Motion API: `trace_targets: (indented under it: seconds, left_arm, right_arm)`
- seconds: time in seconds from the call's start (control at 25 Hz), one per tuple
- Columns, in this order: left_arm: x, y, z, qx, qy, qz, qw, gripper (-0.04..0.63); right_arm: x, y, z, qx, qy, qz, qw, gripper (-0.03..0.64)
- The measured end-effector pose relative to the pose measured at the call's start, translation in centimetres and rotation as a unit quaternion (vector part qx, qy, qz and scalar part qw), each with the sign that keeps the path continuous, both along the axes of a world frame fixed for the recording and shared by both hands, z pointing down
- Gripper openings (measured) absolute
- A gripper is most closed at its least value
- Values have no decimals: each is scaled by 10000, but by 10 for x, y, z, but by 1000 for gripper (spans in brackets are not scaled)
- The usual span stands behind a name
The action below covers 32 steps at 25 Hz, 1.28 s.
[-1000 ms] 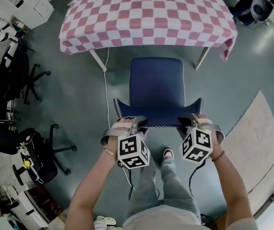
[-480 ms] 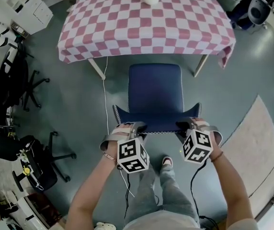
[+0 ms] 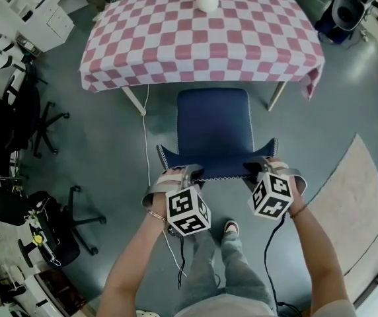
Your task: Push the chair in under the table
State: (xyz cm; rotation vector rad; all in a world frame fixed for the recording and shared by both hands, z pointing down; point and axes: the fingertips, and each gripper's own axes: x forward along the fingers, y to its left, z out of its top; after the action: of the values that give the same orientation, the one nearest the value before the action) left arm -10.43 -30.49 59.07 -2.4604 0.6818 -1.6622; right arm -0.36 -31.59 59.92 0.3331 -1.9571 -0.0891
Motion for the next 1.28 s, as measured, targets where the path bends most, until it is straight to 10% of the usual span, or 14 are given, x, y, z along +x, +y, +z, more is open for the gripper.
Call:
trace_targets:
  seconds: [1.28]
  left_arm:
    - [-41, -197, 3, 600, -233, -148, 9978, 114]
  right_arm:
    - [-39, -189, 1, 452, 121, 77, 9989, 112]
